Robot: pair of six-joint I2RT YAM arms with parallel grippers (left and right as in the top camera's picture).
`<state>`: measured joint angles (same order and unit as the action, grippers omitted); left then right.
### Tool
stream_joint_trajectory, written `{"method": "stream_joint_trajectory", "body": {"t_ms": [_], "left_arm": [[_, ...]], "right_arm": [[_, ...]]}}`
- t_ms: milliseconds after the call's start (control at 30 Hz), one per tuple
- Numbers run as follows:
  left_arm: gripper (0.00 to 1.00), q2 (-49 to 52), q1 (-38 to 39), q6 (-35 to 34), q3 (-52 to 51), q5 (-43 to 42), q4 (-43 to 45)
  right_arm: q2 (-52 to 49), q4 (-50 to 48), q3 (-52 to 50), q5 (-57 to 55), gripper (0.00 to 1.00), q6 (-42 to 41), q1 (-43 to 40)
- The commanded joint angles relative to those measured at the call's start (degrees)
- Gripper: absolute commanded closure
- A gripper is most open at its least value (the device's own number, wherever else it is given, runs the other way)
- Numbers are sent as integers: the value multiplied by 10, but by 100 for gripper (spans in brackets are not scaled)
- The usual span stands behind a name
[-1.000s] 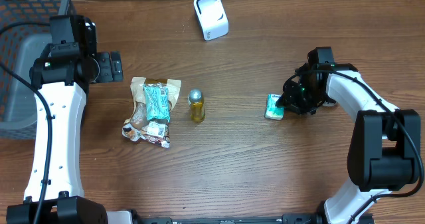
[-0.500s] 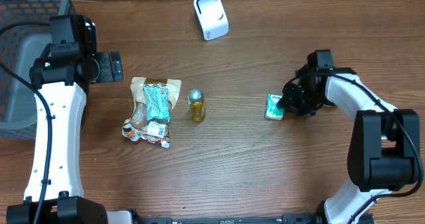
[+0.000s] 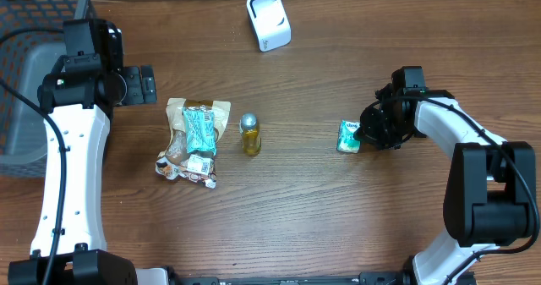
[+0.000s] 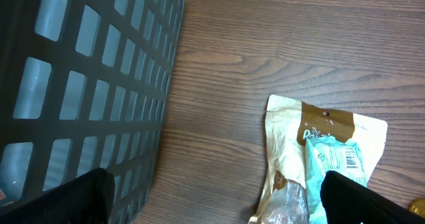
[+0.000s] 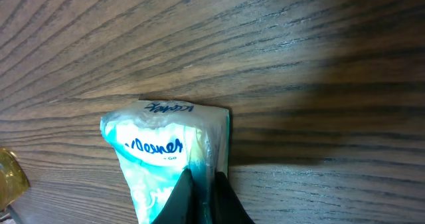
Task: Scan the item barcode
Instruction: 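Lift the Kleenex pack slightly with the right gripper, then carry the Kleenex pack up toward the white scanner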
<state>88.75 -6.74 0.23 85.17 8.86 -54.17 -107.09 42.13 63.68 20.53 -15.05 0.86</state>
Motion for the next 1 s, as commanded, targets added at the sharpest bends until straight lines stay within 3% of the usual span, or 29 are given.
{"method": "stream_joint_trajectory", "body": {"t_ms": [0, 333, 633, 967], "left_arm": [[0, -9, 3, 11, 13, 3, 2], [1, -9, 3, 11, 13, 3, 2], [0, -9, 3, 11, 13, 3, 2], [0, -9, 3, 11, 13, 3, 2]], "right_arm": [[5, 2, -12, -16, 96, 0, 1], [5, 26, 10, -12, 96, 4, 2], [5, 145, 124, -12, 96, 52, 2], [5, 216, 218, -31, 96, 62, 15]]}}
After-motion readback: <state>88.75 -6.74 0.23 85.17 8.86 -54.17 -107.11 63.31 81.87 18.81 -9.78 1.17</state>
